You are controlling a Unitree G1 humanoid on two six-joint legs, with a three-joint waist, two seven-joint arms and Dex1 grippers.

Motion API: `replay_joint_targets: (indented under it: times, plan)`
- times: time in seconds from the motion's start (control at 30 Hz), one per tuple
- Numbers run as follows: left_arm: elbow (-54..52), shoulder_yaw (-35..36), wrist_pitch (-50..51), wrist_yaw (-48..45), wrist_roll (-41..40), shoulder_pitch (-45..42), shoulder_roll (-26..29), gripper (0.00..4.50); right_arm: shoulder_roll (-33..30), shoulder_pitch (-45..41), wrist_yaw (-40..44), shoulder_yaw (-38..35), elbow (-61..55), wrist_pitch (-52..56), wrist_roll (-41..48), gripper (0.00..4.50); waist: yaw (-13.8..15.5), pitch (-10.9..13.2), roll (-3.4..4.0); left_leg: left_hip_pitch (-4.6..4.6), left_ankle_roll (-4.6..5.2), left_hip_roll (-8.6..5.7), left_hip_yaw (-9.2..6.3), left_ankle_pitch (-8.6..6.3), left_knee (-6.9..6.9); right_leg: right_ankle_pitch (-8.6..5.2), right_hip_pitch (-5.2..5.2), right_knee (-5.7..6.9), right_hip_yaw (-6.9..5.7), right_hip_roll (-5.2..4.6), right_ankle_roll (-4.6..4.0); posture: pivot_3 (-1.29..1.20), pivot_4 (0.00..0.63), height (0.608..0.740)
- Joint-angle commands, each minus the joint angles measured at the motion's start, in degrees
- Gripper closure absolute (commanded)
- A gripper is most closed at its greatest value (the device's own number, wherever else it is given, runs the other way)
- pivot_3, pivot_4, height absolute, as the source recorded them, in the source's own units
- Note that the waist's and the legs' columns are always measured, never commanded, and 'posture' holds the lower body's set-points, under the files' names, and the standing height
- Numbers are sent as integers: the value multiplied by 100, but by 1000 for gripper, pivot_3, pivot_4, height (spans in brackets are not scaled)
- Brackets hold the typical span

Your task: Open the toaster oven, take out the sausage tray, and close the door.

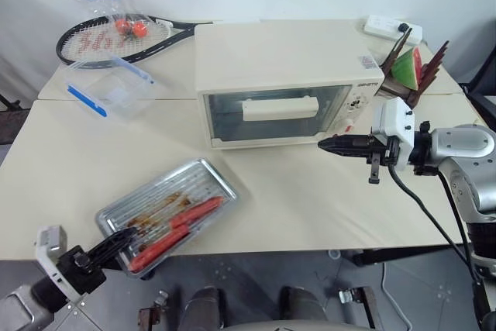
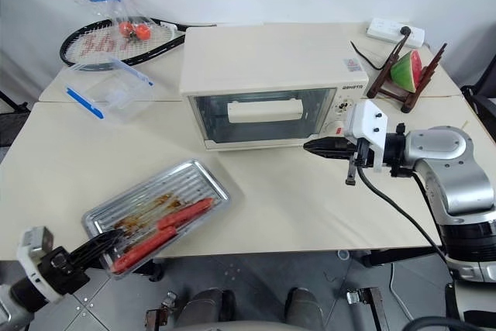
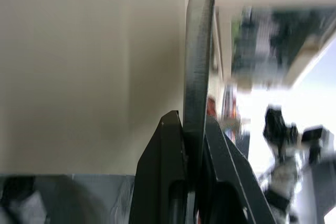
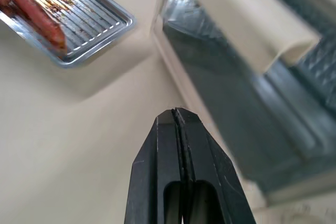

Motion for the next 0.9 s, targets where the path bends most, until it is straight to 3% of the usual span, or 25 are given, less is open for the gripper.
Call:
replay_joint_targets:
  times: [0.03, 0.1, 0.2, 0.47, 0.57, 0.9]
  plan:
    - [287, -618, 269, -126, -95, -707, 298, 4500, -183, 162, 35, -220, -310, 96, 54, 4470, 0, 0, 0, 0, 0, 0, 0, 0, 0, 0, 0, 3, 0, 0, 0, 0, 150, 740]
    - [560, -1132, 438, -134, -95, -1363, 406, 4500, -308, 376, 77, -256, -491, 236, 79, 4470, -17, 0, 0, 0, -1, 0, 2, 0, 0, 1, 1, 2, 0, 1, 1, 0, 150, 740]
    - [942, -1844, 624, -87, -95, -2254, 404, 4500, -466, 768, 145, -397, -795, 514, 247, 3899, -20, 0, 0, 0, -1, -3, 3, 0, -2, 1, -1, 6, 0, 0, 3, 0, 150, 740]
    - [1713, -3312, 837, 126, -59, -4011, 89, 4500, -699, 1916, 91, -1159, -1404, 842, 493, 1154, 19, 1, -1, 1, -1, -7, 5, 2, -1, 4, 1, 6, -1, 0, 8, 0, 150, 740]
    - [2010, -3670, 992, 13, 510, -4544, -241, 4500, -783, 2256, 36, -1508, -1386, 818, 419, 158, 66, 1, -1, 3, 1, -11, 13, 3, 3, 5, 4, 6, 0, 0, 9, 0, 150, 740]
    - [2932, -3625, 951, -683, 2470, -5474, -1286, 4500, -723, 2967, -295, -2286, -1816, 998, 465, 14, 341, -5, 8, 9, 11, -23, 45, 16, 22, 8, 27, -14, -1, -8, 15, 0, 150, 740]
